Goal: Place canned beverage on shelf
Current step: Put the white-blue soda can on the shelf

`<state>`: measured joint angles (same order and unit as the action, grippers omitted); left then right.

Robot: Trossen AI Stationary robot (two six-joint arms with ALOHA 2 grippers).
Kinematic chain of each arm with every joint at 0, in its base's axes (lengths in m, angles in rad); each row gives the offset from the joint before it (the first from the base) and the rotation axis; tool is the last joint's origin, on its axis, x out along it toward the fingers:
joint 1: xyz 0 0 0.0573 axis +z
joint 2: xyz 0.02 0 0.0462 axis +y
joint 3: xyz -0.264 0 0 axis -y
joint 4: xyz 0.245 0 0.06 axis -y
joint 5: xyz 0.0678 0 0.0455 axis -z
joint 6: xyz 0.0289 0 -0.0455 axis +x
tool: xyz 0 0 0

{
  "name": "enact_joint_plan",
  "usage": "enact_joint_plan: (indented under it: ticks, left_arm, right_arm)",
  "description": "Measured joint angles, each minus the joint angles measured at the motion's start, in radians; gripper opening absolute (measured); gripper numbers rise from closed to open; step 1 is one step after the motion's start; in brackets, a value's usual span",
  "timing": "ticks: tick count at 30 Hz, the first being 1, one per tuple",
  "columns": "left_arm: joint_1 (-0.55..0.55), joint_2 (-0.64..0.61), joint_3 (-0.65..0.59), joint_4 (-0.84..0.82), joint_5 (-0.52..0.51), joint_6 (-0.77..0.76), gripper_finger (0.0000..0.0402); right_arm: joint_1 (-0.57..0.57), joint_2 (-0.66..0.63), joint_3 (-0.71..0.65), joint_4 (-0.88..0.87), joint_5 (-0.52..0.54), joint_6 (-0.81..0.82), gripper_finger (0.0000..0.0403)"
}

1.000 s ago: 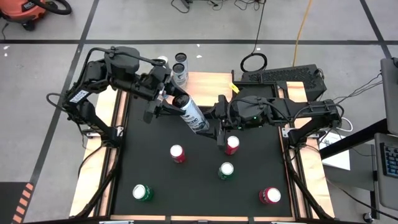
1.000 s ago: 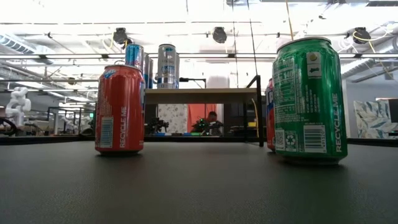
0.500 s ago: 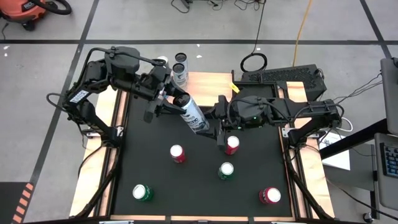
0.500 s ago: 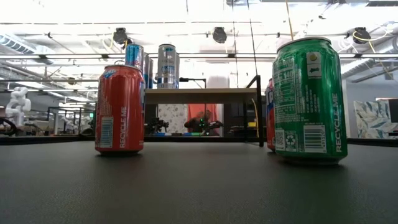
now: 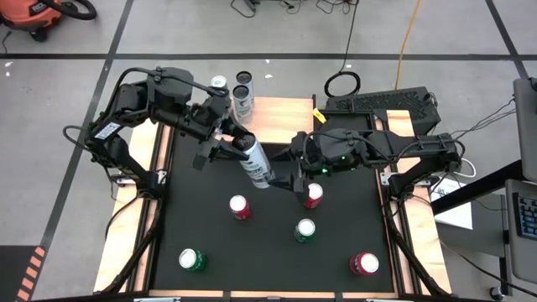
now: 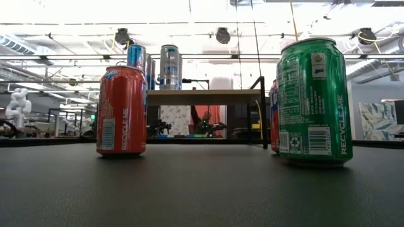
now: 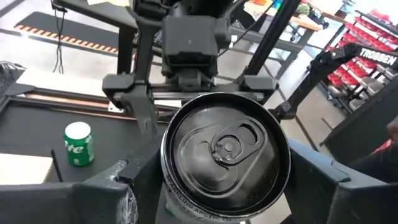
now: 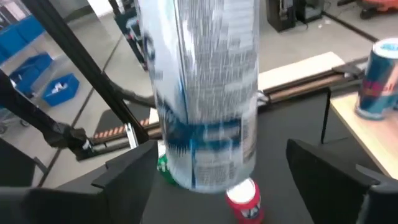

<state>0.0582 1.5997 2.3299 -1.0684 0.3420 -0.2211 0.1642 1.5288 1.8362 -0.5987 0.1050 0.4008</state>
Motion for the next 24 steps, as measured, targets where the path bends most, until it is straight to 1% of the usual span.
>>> enact_joint_plan:
  ticks: [5,11,17,24]
  left_arm:
    - [0.004,-0.004,0.000,-0.019,-0.002,0.025,0.0254]
    - [0.038,-0.018,0.000,-0.064,-0.002,0.047,0.0254]
    - [0.097,-0.026,0.000,-0.114,-0.002,0.102,0.0254]
    - [0.193,-0.026,0.001,-0.176,-0.006,0.201,0.0254]
  right_arm:
    - [0.000,-0.012,0.001,-0.084,-0.001,0.007,0.0338]
    - [0.000,-0.049,0.003,-0.176,-0.001,0.015,0.0338]
    - [0.000,-0.080,0.003,-0.261,0.002,0.055,0.0338]
    - [0.016,-0.080,0.001,-0.364,-0.002,0.132,0.0335]
